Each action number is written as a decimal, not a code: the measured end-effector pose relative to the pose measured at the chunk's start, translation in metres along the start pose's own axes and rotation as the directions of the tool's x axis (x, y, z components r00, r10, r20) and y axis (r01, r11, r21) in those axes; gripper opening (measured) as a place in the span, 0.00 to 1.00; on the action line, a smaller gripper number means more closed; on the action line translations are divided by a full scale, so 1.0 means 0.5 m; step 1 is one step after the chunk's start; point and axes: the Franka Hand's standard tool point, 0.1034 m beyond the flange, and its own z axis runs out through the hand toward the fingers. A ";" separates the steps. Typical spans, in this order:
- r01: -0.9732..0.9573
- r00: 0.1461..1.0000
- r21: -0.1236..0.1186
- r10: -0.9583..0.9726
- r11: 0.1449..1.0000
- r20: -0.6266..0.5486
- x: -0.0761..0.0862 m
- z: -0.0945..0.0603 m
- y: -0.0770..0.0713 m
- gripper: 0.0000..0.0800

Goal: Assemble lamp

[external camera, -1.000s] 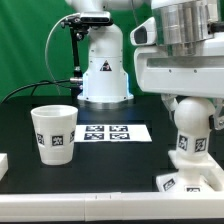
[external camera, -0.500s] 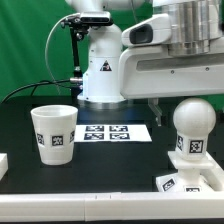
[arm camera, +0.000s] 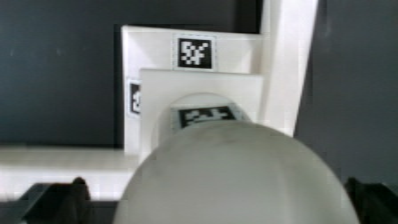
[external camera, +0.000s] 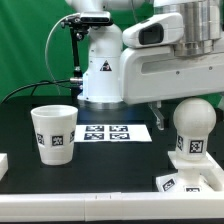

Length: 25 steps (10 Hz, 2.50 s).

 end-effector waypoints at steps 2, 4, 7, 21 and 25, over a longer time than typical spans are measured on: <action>0.356 0.934 -0.047 -0.357 0.933 -0.009 0.011 -0.002 0.004 0.87; 0.436 0.900 -0.048 -0.436 0.899 -0.004 0.010 -0.002 0.007 0.87; 0.657 0.754 -0.074 -0.656 0.750 0.037 0.012 -0.005 0.002 0.87; -0.113 0.990 -0.057 0.107 0.992 -0.093 0.033 -0.011 0.019 0.72; -0.384 0.919 -0.032 0.379 0.923 -0.108 0.033 -0.013 0.028 0.72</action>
Offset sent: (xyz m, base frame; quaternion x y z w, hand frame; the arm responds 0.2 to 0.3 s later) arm 0.0000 0.0000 0.0000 0.0000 0.0000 -0.1296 0.9916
